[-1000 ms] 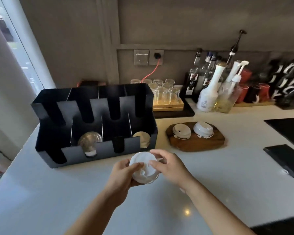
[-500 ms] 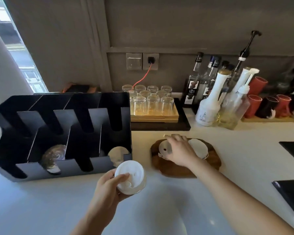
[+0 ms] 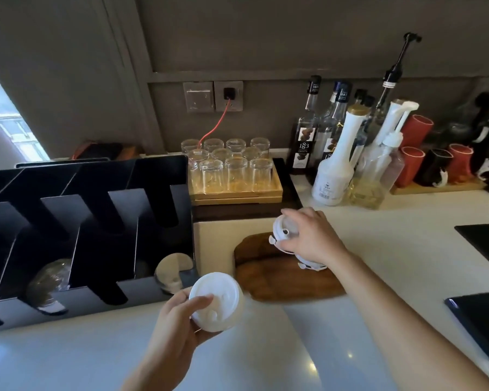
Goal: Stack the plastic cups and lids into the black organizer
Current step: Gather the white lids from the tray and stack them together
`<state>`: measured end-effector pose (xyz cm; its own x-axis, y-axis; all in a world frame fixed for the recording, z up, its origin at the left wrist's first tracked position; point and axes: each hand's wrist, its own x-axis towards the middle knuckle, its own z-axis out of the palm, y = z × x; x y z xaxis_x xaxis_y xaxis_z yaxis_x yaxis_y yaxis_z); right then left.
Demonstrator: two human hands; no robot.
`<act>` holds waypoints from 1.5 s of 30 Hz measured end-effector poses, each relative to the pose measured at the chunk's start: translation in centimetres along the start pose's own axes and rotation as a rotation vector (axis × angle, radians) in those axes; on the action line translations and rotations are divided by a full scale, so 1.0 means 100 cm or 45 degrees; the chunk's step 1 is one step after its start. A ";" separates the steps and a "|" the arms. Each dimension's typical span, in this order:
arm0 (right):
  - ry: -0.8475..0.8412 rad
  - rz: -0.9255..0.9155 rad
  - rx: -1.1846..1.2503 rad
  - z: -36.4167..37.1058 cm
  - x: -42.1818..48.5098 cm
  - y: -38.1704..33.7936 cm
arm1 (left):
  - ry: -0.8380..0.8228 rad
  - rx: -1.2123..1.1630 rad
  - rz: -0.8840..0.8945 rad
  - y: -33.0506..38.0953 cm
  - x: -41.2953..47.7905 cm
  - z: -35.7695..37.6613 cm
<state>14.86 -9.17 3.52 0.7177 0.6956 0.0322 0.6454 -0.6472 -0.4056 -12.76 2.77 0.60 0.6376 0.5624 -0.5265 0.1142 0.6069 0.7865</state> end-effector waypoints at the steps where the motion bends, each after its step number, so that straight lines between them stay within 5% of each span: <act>1: 0.004 0.072 0.012 -0.009 0.000 0.009 | -0.002 0.002 0.002 0.000 0.001 0.002; 5: -0.100 0.234 -0.008 -0.020 -0.001 0.041 | -0.011 0.000 -0.011 0.002 0.005 0.008; 16: -0.584 -0.005 0.020 -0.034 0.013 0.071 | 0.016 0.049 -0.036 -0.007 0.002 0.007; 24: -0.683 0.020 -0.044 -0.027 0.022 0.064 | 0.051 0.105 -0.057 -0.010 -0.004 0.006; 37: -0.300 0.024 0.066 -0.047 0.019 0.080 | 0.052 0.138 -0.051 -0.011 -0.005 0.005; 45: -0.357 0.083 0.075 -0.041 0.017 0.074 | 0.026 0.132 -0.055 -0.010 -0.005 0.006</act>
<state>21.97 -14.09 4.32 0.6515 0.7176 -0.2461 0.5784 -0.6798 -0.4509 -12.75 1.58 0.22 0.6149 0.5489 -0.5661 0.2198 0.5702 0.7916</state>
